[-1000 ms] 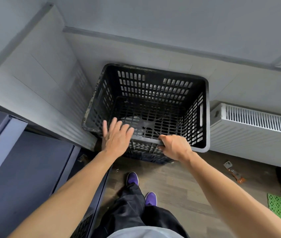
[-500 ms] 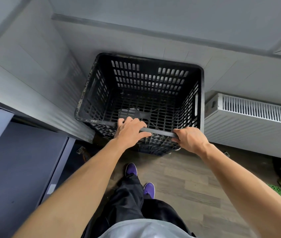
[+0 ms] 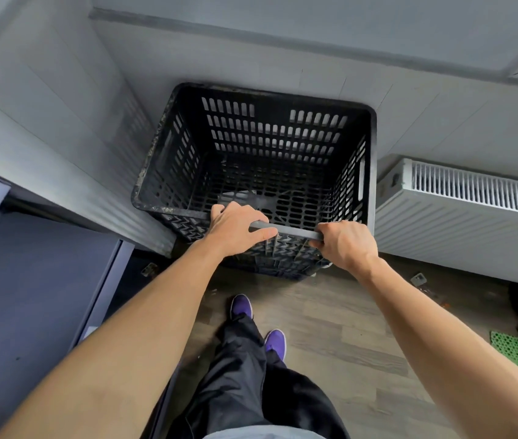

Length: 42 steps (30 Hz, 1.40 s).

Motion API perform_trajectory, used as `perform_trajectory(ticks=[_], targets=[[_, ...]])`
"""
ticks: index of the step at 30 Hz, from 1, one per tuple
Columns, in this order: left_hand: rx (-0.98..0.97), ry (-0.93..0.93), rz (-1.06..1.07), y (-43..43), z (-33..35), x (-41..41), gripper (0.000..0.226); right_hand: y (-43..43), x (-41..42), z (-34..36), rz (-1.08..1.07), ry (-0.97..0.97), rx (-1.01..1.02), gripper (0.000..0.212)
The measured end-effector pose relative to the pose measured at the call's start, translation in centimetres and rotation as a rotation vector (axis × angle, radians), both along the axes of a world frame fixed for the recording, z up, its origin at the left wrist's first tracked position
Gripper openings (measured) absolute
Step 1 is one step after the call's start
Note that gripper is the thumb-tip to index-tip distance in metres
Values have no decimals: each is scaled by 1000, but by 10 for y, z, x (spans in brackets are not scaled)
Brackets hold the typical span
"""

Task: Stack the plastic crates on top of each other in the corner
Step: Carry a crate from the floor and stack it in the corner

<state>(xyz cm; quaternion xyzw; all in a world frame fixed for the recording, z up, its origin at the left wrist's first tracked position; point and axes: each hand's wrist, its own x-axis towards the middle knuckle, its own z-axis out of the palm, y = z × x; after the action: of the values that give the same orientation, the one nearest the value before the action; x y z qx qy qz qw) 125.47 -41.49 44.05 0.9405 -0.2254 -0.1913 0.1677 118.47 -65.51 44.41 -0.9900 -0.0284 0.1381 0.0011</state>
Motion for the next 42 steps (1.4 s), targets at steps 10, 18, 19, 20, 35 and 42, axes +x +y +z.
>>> perform_trajectory(ticks=[10, 18, 19, 20, 35, 42], targets=[[2, 120, 39, -2, 10, 3, 45, 2, 0, -2, -25, -39, 38, 23], [-12, 190, 65, -2, 13, 0, 45, 1, -16, -5, 33, -160, 177, 33], [-5, 203, 63, -1, 13, -1, 44, 2, -21, -5, 30, -181, 197, 33], [1, 215, 63, -1, 13, -2, 44, 3, -25, -5, 29, -195, 208, 35], [-110, 54, 210, 24, 20, -89, 57, 37, -76, 12, -149, -120, 170, 85], [-151, 192, 303, 82, 22, -136, 50, 76, -112, 27, -200, -28, 226, 78]])
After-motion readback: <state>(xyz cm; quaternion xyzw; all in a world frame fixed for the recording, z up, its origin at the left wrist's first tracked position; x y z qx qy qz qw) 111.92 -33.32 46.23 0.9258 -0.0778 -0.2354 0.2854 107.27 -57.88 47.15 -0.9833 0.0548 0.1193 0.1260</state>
